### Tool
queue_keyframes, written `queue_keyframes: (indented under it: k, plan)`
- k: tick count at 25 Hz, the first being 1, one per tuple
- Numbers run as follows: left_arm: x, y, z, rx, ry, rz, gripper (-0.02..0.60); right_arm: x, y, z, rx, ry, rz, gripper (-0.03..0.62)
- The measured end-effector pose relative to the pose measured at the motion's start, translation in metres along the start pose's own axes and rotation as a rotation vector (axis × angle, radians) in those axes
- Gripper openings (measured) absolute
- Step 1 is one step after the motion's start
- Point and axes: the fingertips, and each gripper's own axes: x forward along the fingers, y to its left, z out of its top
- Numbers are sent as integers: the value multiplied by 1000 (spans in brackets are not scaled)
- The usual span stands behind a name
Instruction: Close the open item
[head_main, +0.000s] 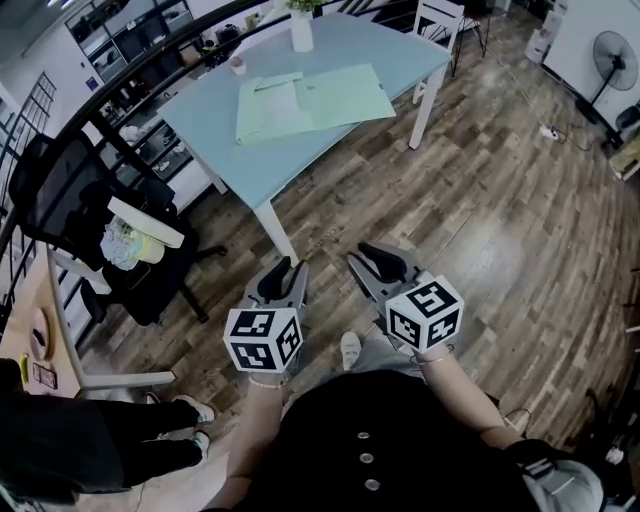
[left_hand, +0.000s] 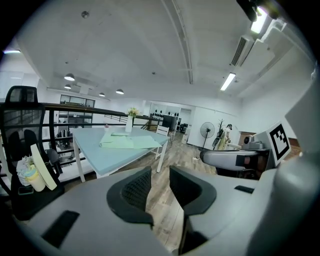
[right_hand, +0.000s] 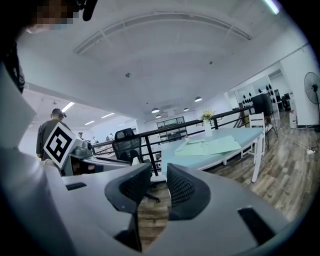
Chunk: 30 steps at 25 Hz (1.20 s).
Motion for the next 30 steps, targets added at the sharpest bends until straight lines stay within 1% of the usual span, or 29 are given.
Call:
queue_keyframes:
  k: [6, 14, 17, 23, 30]
  plan:
    - [42, 5, 17, -4, 1, -5, 121, 21, -37, 9, 7, 1, -6, 98]
    - [68, 11, 22, -16, 23, -13, 123, 34, -63, 10, 34, 14, -24, 100]
    - [78, 16, 25, -19, 20, -20, 123, 39, -70, 10, 38, 14, -35, 101]
    - [104, 33, 33, -27, 29, -34, 121, 59, -87, 11, 47, 29, -60, 104]
    - [151, 63, 52, -26, 44, -63, 121, 100, -117, 21, 55, 42, -93, 110]
